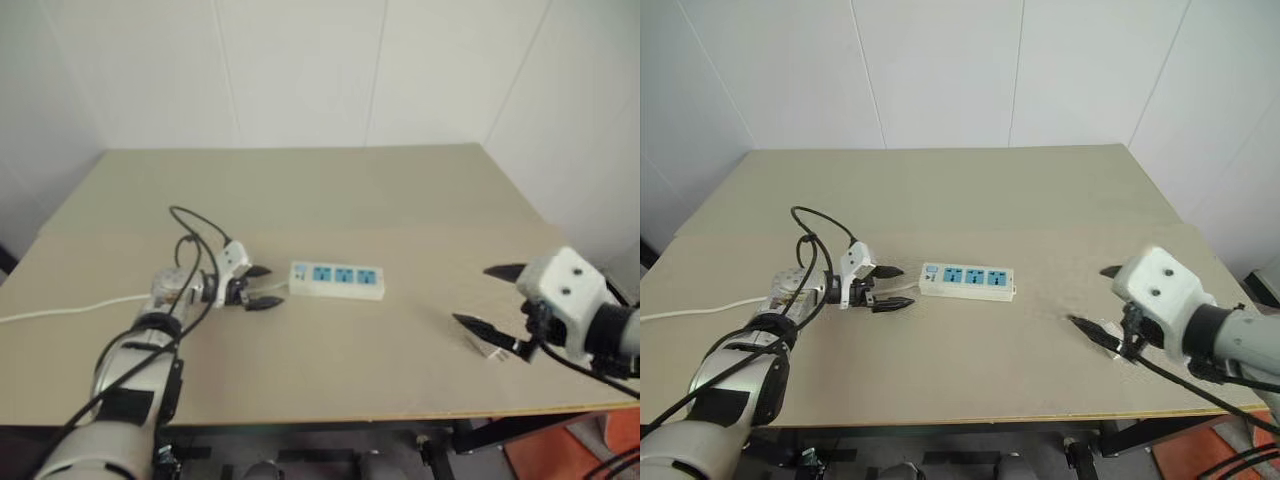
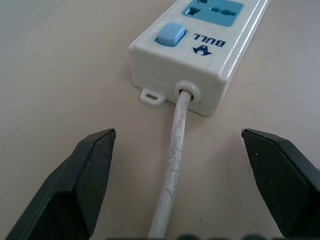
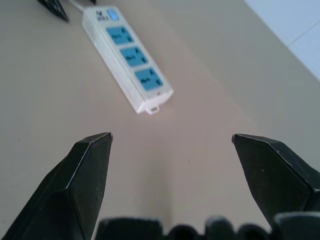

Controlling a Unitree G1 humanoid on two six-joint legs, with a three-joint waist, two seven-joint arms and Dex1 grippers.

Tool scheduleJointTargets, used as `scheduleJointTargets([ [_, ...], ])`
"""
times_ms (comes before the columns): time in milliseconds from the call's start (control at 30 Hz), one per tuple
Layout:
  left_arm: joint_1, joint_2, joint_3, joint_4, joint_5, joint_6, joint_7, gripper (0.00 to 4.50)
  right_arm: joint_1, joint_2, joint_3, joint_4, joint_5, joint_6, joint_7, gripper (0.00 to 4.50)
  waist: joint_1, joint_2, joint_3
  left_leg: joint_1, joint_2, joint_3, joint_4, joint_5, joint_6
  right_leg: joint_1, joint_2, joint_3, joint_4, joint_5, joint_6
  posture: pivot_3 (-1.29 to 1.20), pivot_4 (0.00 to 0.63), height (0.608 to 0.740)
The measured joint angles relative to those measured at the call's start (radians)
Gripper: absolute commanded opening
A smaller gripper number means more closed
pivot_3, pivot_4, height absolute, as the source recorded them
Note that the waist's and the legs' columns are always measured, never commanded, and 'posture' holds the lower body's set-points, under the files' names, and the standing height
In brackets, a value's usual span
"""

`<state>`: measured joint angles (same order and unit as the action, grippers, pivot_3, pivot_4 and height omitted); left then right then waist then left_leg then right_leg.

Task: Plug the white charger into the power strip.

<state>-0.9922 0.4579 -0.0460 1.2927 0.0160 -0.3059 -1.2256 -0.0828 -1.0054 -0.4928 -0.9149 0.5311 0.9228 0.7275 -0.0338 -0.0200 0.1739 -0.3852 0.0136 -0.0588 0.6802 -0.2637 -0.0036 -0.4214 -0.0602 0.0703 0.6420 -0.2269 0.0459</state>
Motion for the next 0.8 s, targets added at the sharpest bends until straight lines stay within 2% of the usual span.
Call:
scheduleJointTargets([
  [100, -0.019, -0.003, -0.009, 0.012, 0.027, 0.017, 0.003, 2.54, -0.041, 0.011, 0.031, -0.042, 0.043, 0.062, -0.062, 4.50, 0.003, -0.002, -0.001, 0.000, 0.000, 0.000, 0.000, 0.000, 0.000, 0.000, 0.000, 0.000, 0.000, 0.000, 0.000, 0.00, 0.150, 0.740],
  [300, -0.030, -0.006, -0.017, 0.014, 0.061, 0.029, 0.022, 0.48, -0.018, -0.004, 0.111, -0.057, 0.032, 0.107, -0.128, 4.50, 0.011, -0.003, -0.002, 0.002, 0.000, 0.001, 0.000, 0.000, 0.000, 0.001, 0.000, 0.000, 0.001, 0.000, 0.000, 0.00, 0.150, 0.740],
  [367, -0.030, -0.009, -0.010, 0.014, 0.059, 0.034, 0.015, 0.01, -0.019, -0.006, 0.123, -0.057, 0.031, 0.108, -0.138, 4.50, 0.011, -0.003, -0.002, 0.002, 0.000, 0.001, 0.000, 0.000, 0.000, 0.001, 0.000, 0.000, 0.001, 0.000, 0.000, 0.00, 0.150, 0.740],
  [567, -0.015, -0.020, 0.026, 0.003, 0.048, 0.026, 0.017, 0.01, -0.040, -0.020, 0.201, -0.035, 0.010, 0.098, -0.142, 4.50, 0.015, -0.003, -0.002, 0.001, 0.000, 0.001, 0.000, 0.000, 0.000, 0.000, 0.000, 0.000, 0.001, 0.000, 0.000, 0.00, 0.150, 0.740],
  [667, -0.001, -0.036, 0.047, -0.054, 0.016, 0.083, 0.011, 0.01, -0.058, -0.022, 0.241, -0.017, -0.009, 0.081, -0.143, 4.50, 0.019, -0.003, -0.002, -0.001, 0.000, 0.000, 0.001, 0.000, 0.000, -0.001, 0.000, 0.000, 0.001, 0.000, 0.000, 0.00, 0.150, 0.740],
  [733, 0.055, -0.033, 0.055, -0.194, -0.014, 0.136, -0.001, 0.01, -0.064, -0.021, 0.259, -0.014, -0.017, 0.070, -0.143, 4.50, 0.019, -0.003, -0.002, -0.001, 0.000, 0.000, 0.000, 0.000, 0.000, -0.001, -0.001, 0.000, 0.000, 0.000, 0.000, 0.00, 0.150, 0.740],
  [800, 0.169, -0.041, 0.063, -0.446, -0.047, 0.263, 0.039, 0.01, -0.065, -0.021, 0.280, -0.004, -0.037, 0.063, -0.144, 4.50, 0.019, -0.003, -0.002, -0.001, 0.001, 0.000, 0.001, 0.000, 0.000, -0.001, -0.001, 0.000, 0.000, 0.000, 0.000, 0.00, 0.150, 0.740],
])
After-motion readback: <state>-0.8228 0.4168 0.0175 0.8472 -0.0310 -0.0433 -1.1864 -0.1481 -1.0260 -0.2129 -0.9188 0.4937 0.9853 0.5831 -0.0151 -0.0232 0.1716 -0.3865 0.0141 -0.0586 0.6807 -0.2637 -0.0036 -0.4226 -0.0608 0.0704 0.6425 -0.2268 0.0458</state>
